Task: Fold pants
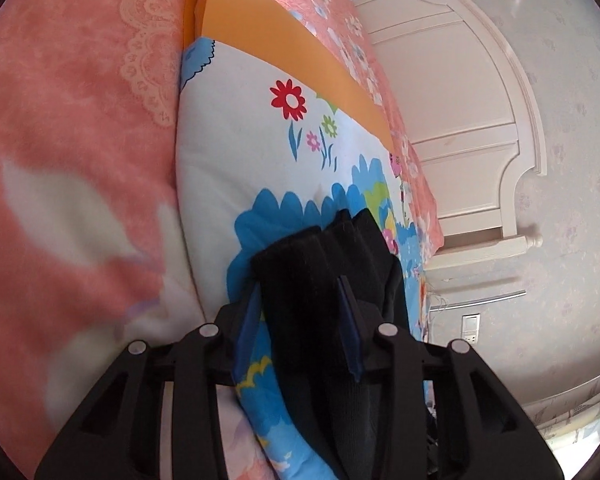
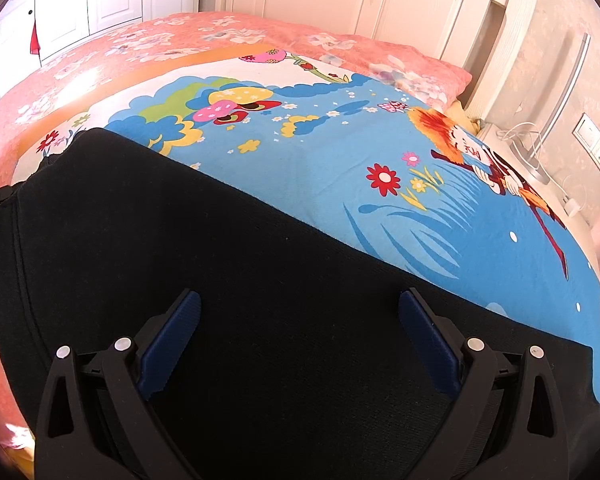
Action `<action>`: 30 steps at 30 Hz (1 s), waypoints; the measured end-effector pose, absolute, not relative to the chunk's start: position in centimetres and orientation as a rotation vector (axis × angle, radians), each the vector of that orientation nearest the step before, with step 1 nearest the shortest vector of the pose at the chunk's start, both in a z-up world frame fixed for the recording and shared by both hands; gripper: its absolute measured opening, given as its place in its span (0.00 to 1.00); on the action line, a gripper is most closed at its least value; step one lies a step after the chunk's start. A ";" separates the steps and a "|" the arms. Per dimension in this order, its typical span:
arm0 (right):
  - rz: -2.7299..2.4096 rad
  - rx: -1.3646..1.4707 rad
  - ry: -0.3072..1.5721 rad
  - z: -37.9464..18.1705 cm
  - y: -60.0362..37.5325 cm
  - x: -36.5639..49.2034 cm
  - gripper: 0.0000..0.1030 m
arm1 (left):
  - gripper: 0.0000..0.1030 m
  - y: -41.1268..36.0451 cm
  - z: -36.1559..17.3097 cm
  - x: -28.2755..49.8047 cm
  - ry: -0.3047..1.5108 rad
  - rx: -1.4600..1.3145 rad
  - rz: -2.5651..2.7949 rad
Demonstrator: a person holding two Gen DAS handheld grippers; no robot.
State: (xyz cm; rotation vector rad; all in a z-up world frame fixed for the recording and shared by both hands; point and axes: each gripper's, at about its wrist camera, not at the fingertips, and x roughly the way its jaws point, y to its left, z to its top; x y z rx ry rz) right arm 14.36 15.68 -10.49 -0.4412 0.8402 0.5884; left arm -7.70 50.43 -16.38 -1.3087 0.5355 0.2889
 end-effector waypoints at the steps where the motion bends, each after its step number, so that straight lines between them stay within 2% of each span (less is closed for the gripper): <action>1: 0.589 -0.441 0.840 -10.5 15.7 14.4 0.92 | 0.34 50.7 -16.5 -7.4 0.535 -1.310 0.279; 5: 0.589 -0.441 0.841 -10.5 15.7 14.4 0.93 | 0.11 51.3 -17.1 -7.2 0.520 -1.340 0.246; 9: 0.590 -0.439 0.843 -10.5 15.7 14.4 0.93 | 0.11 49.9 -13.7 -7.6 0.512 -1.191 0.288; 16: 0.606 -0.416 0.857 -10.4 15.6 14.7 0.94 | 0.10 44.2 -5.1 -5.9 0.572 -0.764 0.443; 21: 0.736 -0.133 0.975 -8.6 11.3 16.1 0.93 | 0.10 34.0 0.7 -3.6 0.572 -0.297 0.500; 24: 0.840 0.207 1.099 -8.1 5.9 17.4 0.93 | 0.10 24.8 2.0 -2.1 0.532 0.002 0.444; 26: 0.882 0.443 1.188 -8.8 2.2 18.6 0.93 | 0.11 17.7 0.8 -1.7 0.503 0.198 0.361; 30: 0.950 0.576 1.186 -7.9 -1.3 18.7 0.93 | 0.11 7.0 -6.2 -1.9 0.537 0.518 0.196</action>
